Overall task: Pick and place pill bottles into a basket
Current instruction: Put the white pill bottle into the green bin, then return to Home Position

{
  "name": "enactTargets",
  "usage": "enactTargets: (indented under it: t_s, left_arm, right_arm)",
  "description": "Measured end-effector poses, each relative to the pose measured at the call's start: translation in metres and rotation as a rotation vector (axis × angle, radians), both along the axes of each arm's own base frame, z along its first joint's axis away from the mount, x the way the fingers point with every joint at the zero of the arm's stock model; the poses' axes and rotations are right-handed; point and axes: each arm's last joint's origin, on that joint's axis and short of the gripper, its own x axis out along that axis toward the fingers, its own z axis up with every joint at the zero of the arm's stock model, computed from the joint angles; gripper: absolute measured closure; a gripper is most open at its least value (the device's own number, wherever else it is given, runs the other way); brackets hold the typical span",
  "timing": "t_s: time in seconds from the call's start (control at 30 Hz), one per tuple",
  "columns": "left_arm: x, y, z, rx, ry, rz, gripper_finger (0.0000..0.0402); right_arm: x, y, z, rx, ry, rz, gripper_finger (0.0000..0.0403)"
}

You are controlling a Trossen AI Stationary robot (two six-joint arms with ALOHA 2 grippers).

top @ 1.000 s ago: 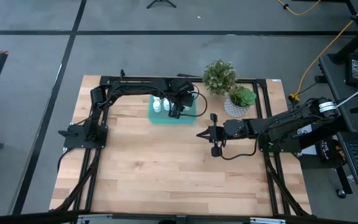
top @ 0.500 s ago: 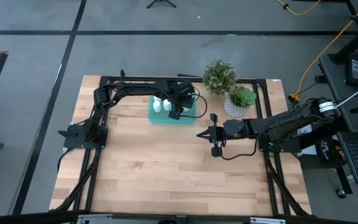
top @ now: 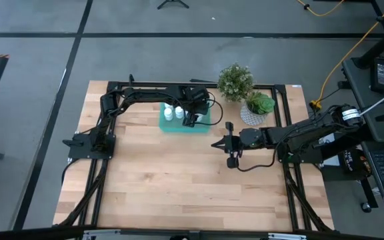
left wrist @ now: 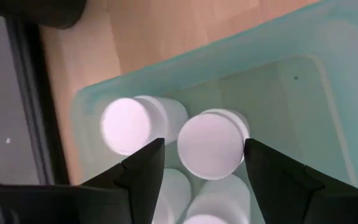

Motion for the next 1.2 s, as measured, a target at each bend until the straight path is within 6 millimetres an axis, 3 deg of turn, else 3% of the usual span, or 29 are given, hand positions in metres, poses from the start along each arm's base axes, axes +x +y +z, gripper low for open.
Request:
enactTargets:
  t_s: [0.4,0.5,0.6,0.8,1.0,1.2]
  left_arm:
    - [0.002,-0.017,0.037,0.034,-0.033,-0.034,0.0194]
    - [-0.007,-0.027,0.048,0.041,0.013,-0.040,0.0216]
    - [-0.020,-0.037,0.066,0.009,0.022,-0.037,0.0263]
    - [-0.061,-0.042,0.100,-0.128,-0.065,0.042,0.0385]
    - [-0.114,-0.054,0.127,-0.142,-0.163,0.122,0.0400]
    - [-0.168,-0.072,0.134,-0.159,-0.316,0.200,0.0400]
  right_arm:
    - [0.000,0.000,0.000,-0.001,0.004,0.000,0.0389]
    - [-0.001,0.000,-0.001,-0.002,0.007,0.001,0.0389]
    - [-0.001,0.000,-0.002,-0.005,0.007,0.000,0.0389]
    - [-0.001,-0.001,-0.002,-0.003,-0.002,-0.001,0.0389]
    - [-0.002,-0.001,-0.003,-0.005,0.013,0.000,0.0389]
    - [-0.002,-0.001,-0.003,-0.010,0.015,0.001,0.0389]
